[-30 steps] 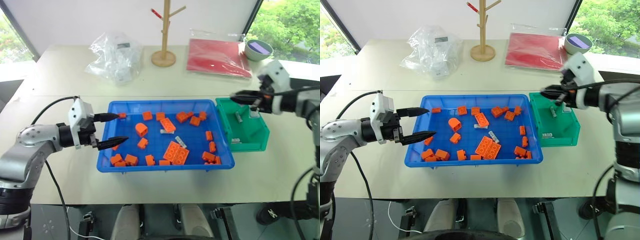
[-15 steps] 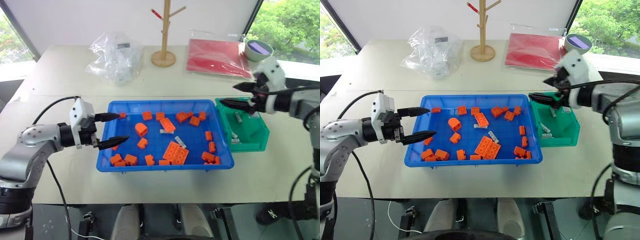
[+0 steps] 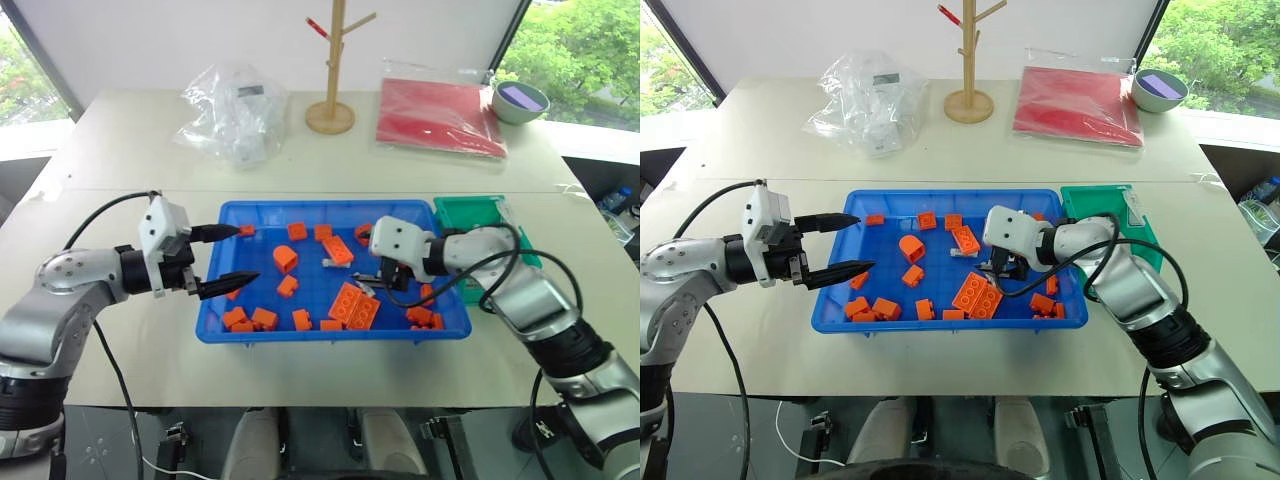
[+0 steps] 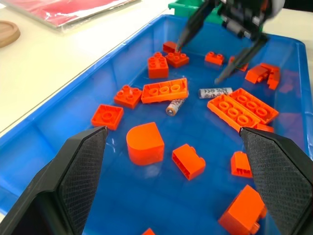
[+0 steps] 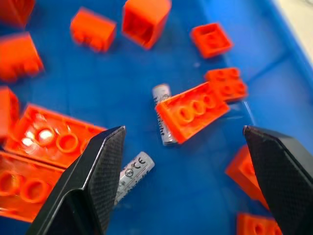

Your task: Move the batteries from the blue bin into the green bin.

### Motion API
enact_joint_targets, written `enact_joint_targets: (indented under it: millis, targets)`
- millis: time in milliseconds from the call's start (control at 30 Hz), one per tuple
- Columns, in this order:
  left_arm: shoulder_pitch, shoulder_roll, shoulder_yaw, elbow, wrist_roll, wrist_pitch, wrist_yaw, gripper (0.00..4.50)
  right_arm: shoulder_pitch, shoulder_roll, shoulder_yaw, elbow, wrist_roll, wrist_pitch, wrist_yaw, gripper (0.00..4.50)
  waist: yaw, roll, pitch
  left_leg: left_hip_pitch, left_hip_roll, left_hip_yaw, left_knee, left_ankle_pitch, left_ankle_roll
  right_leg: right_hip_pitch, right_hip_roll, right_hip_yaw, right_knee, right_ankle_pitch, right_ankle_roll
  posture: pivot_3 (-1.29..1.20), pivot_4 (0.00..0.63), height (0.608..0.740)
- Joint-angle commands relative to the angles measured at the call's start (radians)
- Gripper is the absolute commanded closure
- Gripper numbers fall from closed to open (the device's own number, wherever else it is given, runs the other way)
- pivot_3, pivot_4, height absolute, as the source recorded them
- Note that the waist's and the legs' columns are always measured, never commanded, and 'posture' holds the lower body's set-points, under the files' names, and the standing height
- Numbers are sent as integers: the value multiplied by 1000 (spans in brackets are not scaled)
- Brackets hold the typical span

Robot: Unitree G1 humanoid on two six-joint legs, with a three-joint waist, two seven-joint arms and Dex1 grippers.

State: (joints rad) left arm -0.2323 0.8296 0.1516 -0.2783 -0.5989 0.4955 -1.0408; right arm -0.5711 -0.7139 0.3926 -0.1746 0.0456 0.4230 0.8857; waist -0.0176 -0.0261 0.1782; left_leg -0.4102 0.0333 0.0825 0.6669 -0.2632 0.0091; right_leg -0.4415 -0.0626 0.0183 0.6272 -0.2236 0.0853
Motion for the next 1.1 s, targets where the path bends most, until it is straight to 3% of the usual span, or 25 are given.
enact_joint_targets:
  millis: [33,133,333,400,467,600,833,967,1033,1100]
  targets:
    - [0,20,39,-36,-2,-7,6,0,-21,54,-32,10,29,68,-4,577,0,0,0,0,0,0,0,0,0,0,0,0,1,0,0,0,150,736]
    - [17,27,50,-49,-3,-8,9,0,-9,128,-111,-17,138,297,-25,577,1,0,0,0,1,-1,0,0,0,-1,1,0,2,0,0,0,150,736]
    - [42,38,71,-67,-12,0,13,0,37,149,-245,-142,252,571,-89,577,7,0,0,0,1,-1,0,0,0,0,-1,-1,2,0,0,0,150,736]
    - [48,39,72,-69,-12,1,13,0,53,144,-248,-175,264,592,-100,27,5,0,0,0,1,-1,0,0,0,0,-2,-1,2,0,0,0,150,736]
    - [44,37,65,-65,-10,0,13,0,56,138,-217,-172,226,540,-126,11,4,0,0,0,1,-1,0,0,0,0,-1,-1,1,0,0,0,150,736]
    - [7,30,49,-52,-13,7,14,0,38,68,-81,-95,36,245,-142,11,0,0,0,0,1,-1,0,0,0,0,0,-1,2,0,0,0,150,736]
    - [-36,25,34,-24,-2,5,11,0,-17,52,15,52,-142,-103,-135,11,-1,0,0,0,0,0,0,0,0,0,0,0,2,0,0,0,150,736]
    - [-35,25,39,-27,-2,6,16,0,-20,88,12,89,-145,-152,-113,11,0,0,0,0,0,1,0,0,0,0,1,-1,2,0,0,0,150,736]
    - [-26,27,44,-29,-1,5,17,0,-25,103,5,100,-146,-160,-106,530,0,0,0,0,0,1,0,0,0,0,0,0,2,0,0,0,150,736]
    - [-20,29,49,-32,-1,4,19,0,-28,112,1,110,-152,-171,-98,1335,0,0,0,0,0,0,0,0,0,0,0,0,2,0,0,0,150,736]
